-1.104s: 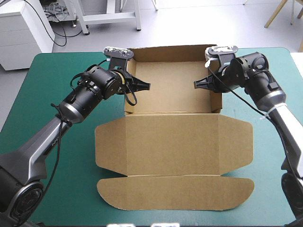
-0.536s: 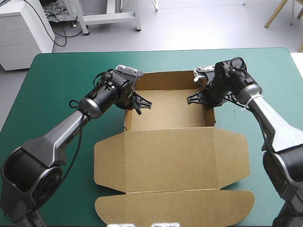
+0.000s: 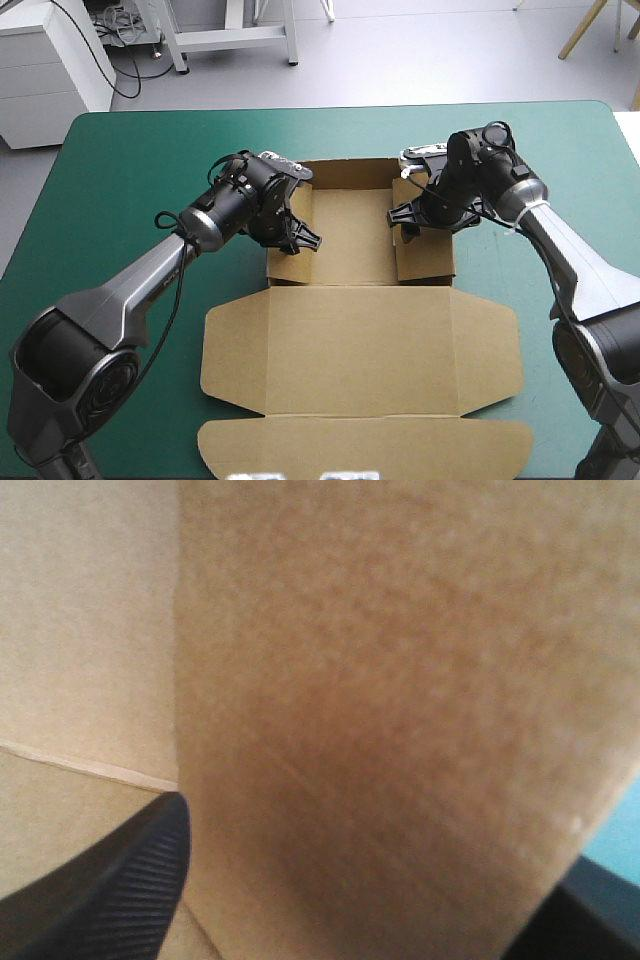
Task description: Fold the box
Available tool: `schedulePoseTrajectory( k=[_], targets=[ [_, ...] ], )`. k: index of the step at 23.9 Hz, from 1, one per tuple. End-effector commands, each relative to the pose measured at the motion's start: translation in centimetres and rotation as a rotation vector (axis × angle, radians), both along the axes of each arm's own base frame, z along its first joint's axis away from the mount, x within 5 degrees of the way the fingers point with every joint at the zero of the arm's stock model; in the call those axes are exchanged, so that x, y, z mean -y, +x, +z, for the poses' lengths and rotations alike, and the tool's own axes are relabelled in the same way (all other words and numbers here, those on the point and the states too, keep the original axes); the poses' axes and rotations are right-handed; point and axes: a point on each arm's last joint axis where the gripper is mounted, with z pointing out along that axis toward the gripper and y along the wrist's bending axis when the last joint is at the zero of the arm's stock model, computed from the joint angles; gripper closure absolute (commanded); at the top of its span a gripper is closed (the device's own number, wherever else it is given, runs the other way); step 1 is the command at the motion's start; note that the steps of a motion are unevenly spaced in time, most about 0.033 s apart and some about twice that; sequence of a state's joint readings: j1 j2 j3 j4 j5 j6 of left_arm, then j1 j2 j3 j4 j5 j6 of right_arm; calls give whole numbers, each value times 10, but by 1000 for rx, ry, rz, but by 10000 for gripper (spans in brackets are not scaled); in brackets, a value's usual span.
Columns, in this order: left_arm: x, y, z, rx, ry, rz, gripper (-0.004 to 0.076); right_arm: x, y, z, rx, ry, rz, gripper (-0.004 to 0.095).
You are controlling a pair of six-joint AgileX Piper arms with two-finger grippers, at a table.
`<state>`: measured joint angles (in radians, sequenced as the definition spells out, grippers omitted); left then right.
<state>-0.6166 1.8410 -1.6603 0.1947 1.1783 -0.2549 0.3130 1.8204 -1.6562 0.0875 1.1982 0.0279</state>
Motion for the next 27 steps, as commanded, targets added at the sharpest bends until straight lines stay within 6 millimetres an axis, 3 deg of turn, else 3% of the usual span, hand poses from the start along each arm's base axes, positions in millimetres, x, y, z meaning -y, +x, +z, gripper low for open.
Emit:
schedulePoseTrajectory(
  k=[1,3,7,13,14,16,21,27],
  targets=[
    [-8,-6,30,78,10,8,153,2,-9,32,95,37,10,84],
    [-10,-9,35,91,8,9,151,2,-11,36,109,41,10,85],
    [-17,-19,68,210,-79,-2,151,9,-24,64,210,44,9,84],
    [-42,-56,126,361,-163,-56,161,25,-62,119,401,59,17,85],
    [-51,-69,141,394,-171,-84,181,28,-71,129,435,65,20,85],
    [-60,-81,153,417,-173,-101,217,32,-80,138,471,65,18,84],
    [-92,-126,185,480,-199,-109,439,40,-100,158,543,66,13,85],
    [-119,-164,185,501,-208,-113,713,41,-102,160,551,68,12,84]
  ],
)
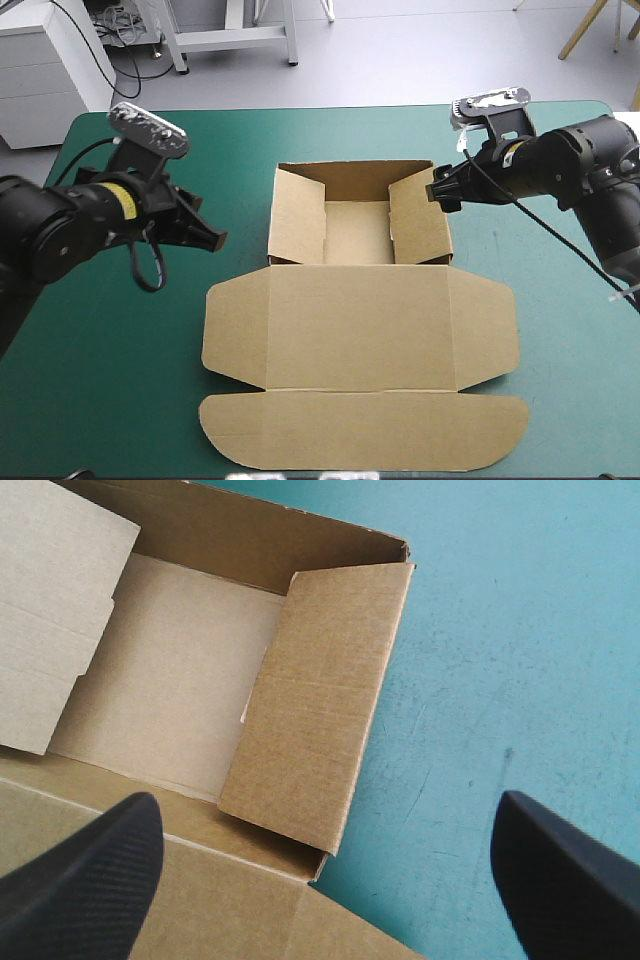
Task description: Fold the box
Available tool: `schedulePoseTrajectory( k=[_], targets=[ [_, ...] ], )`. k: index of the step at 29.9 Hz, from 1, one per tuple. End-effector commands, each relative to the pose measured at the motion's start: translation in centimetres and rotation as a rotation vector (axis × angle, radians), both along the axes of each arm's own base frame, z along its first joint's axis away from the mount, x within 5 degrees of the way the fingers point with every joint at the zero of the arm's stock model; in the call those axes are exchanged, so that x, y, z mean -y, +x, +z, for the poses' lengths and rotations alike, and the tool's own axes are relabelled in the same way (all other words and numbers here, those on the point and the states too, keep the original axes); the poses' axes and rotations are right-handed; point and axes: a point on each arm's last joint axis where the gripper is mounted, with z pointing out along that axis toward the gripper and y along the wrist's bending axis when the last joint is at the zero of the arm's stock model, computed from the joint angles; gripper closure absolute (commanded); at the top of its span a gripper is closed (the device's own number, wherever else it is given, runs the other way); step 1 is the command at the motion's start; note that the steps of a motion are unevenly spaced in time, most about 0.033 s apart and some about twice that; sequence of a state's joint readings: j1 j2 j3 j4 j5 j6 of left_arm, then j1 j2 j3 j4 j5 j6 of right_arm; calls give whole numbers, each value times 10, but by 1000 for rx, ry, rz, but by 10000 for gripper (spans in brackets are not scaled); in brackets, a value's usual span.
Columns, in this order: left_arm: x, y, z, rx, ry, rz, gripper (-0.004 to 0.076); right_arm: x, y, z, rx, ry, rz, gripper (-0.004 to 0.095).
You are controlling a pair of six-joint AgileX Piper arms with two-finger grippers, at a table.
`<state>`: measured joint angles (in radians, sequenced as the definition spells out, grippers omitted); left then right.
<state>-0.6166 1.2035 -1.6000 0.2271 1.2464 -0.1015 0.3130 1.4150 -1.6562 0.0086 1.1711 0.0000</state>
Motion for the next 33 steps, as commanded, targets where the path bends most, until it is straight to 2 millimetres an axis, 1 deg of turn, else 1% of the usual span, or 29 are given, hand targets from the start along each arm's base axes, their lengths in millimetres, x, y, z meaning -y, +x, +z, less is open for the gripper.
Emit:
schedulePoseTrajectory(
  k=[1,5,10,16,21,24,28,31,33],
  targets=[
    [-16,-24,4,42,-20,-5,732,3,-8,21,111,24,2,84],
    [-29,-41,-12,28,-3,-6,733,1,-2,17,109,27,-2,84],
    [-39,-56,-42,-19,30,-7,733,-3,11,6,68,28,-8,85],
    [-45,-64,-84,-84,63,-3,733,-12,39,-23,-19,12,-31,84],
    [-47,-67,-110,-114,75,0,733,-21,69,-57,-90,-4,-42,85],
    [-48,-69,-118,-128,86,-1,733,-26,86,-80,-141,-11,-50,85],
    [-49,-70,-120,-131,87,0,733,-29,103,-109,-221,-10,-62,85],
    [-50,-71,-119,-127,85,0,733,-28,112,-125,-260,-14,-72,91],
    [-49,-71,-119,-129,83,-1,733,-27,116,-132,-276,-20,-68,121]
  ],
)
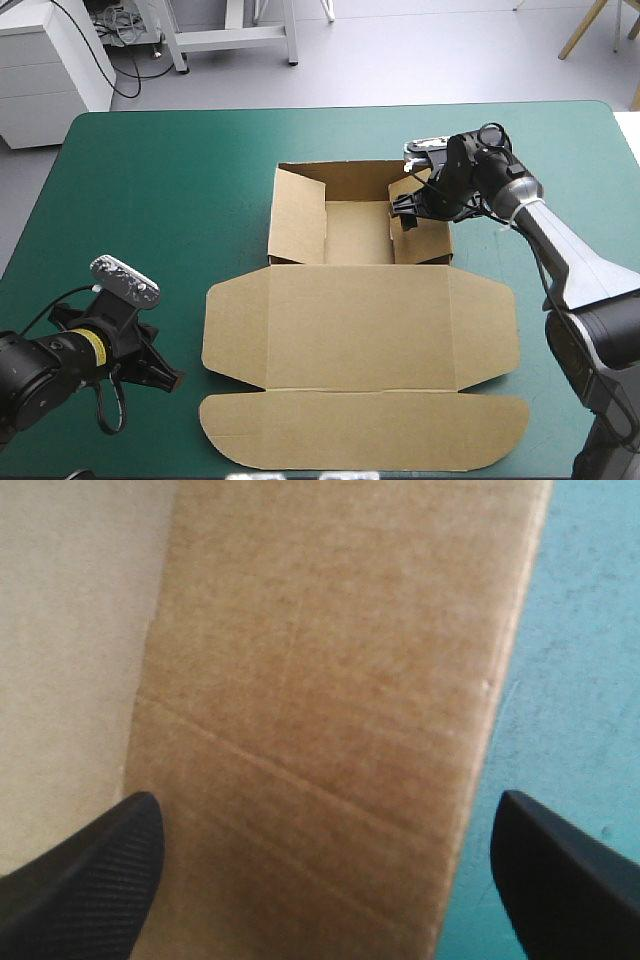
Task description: Fold the box
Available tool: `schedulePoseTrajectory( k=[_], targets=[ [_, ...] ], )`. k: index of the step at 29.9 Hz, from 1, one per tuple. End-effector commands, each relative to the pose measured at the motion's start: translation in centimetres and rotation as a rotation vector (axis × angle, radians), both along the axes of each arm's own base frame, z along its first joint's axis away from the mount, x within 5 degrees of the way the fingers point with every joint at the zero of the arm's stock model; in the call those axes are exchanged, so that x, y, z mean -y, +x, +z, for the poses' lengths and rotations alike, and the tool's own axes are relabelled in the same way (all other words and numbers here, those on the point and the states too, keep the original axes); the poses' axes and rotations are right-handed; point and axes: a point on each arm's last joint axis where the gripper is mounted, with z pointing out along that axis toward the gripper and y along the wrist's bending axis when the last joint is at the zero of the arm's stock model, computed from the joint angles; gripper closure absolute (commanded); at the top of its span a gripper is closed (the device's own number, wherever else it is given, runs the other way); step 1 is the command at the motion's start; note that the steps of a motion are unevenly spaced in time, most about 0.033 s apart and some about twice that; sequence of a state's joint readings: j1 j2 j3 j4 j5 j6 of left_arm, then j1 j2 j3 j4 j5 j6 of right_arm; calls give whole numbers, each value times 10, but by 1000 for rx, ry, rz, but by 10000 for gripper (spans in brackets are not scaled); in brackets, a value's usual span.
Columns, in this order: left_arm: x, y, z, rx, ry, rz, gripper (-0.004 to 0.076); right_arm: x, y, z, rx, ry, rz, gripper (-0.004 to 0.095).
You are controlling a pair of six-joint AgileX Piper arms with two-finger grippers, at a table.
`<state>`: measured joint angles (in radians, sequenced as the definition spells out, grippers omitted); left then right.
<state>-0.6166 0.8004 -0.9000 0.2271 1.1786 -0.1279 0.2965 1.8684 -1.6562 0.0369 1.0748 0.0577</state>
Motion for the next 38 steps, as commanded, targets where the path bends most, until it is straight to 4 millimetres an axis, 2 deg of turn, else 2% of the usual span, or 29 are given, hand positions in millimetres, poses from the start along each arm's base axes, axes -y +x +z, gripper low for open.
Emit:
schedulePoseTrajectory(
  k=[1,2,4,9,10,16,19,23,26,31,32,35,38],
  targets=[
    [1,1,10,61,-39,-6,733,6,2,21,81,30,-9,155],
    [1,1,10,61,-39,-6,733,5,2,20,83,31,-9,192],
    [1,1,10,63,-40,-6,733,6,3,20,88,27,-9,333],
    [1,1,10,64,-40,-7,732,6,3,20,83,21,-8,866],
    [1,1,10,64,-40,-7,733,6,2,20,83,20,-8,932],
    [1,1,10,64,-40,-7,733,6,2,22,92,22,-7,927],
    [1,1,10,64,-40,-7,733,8,1,30,136,23,-6,927],
    [1,1,10,60,-40,-3,733,20,-2,49,224,-9,-20,927],
    [1,1,9,53,-36,-1,733,43,-6,68,284,-15,-72,927],
    [1,1,9,52,-35,-1,733,102,-17,97,366,-48,-178,927],
    [1,1,9,53,-34,0,733,110,-20,101,375,-54,-195,927],
    [1,1,9,53,-34,0,733,151,-27,110,397,-73,-298,927],
    [1,1,9,56,-33,0,733,187,-34,111,391,-73,-388,927]
  ],
)
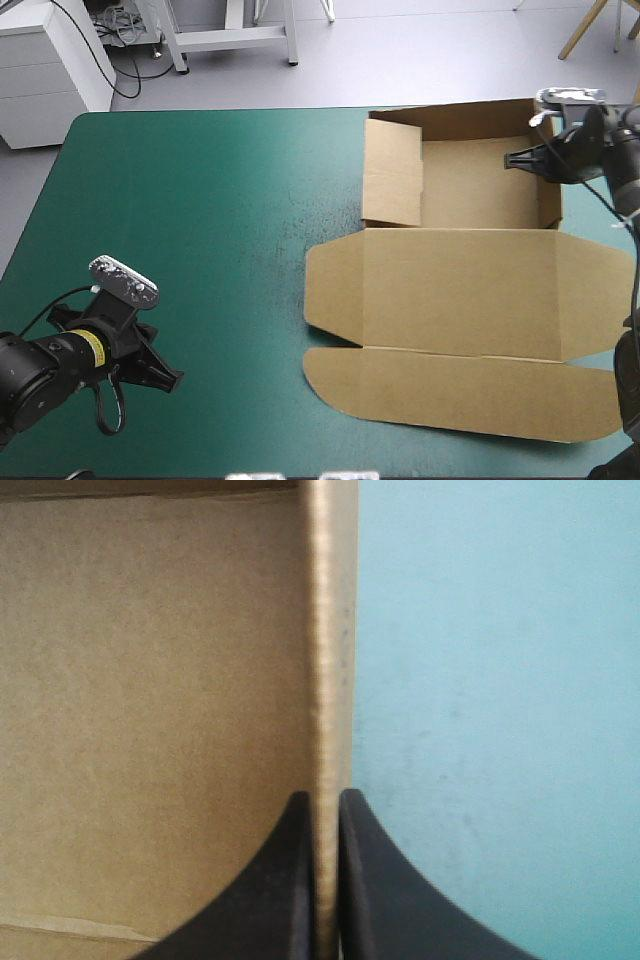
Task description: Fold the box
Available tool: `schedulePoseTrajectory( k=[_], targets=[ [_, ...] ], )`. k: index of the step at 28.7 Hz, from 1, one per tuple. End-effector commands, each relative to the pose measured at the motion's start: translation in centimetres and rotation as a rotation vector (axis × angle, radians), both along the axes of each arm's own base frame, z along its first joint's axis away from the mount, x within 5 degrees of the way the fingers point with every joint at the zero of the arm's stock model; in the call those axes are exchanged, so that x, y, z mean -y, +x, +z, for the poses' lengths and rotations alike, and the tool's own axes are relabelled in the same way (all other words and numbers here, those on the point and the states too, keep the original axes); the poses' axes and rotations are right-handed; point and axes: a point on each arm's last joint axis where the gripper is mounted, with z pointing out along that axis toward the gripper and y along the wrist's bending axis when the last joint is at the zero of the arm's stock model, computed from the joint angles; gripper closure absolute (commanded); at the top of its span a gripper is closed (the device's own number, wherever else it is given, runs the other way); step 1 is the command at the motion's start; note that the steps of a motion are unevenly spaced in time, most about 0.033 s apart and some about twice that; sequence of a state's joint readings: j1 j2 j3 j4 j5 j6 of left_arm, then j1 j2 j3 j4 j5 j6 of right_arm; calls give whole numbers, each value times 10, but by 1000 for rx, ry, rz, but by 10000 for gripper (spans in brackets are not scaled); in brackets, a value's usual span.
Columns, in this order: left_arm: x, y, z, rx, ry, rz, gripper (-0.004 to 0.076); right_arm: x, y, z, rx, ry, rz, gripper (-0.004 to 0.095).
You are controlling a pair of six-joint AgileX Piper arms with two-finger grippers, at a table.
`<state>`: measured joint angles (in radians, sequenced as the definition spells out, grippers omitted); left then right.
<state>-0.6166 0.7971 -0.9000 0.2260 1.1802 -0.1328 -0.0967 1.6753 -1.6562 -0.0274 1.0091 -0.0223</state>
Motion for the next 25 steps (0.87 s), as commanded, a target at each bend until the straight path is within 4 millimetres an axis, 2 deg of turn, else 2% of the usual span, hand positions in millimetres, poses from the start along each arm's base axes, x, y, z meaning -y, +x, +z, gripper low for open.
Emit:
schedulePoseTrajectory(
  k=[1,7,13,16,18,20,22,23,25],
  targets=[
    [1,2,9,57,-27,-4,733,37,-18,33,124,-4,-79,927],
    [2,3,10,71,-35,-8,732,90,-27,29,148,8,-205,927],
    [2,3,10,72,-36,-8,733,124,-30,15,121,8,-296,920],
    [2,3,10,72,-36,-8,733,137,-29,7,106,9,-323,860],
    [2,3,10,72,-36,-8,733,141,-28,5,112,11,-340,783],
    [2,3,10,72,-36,-8,733,145,-30,6,121,10,-354,665],
    [2,3,10,72,-36,-8,733,146,-29,6,125,4,-354,516],
    [2,3,10,73,-35,-8,733,145,-29,6,127,10,-354,366],
    [2,3,10,76,-34,-8,733,145,-29,6,127,16,-354,243]
  ],
)
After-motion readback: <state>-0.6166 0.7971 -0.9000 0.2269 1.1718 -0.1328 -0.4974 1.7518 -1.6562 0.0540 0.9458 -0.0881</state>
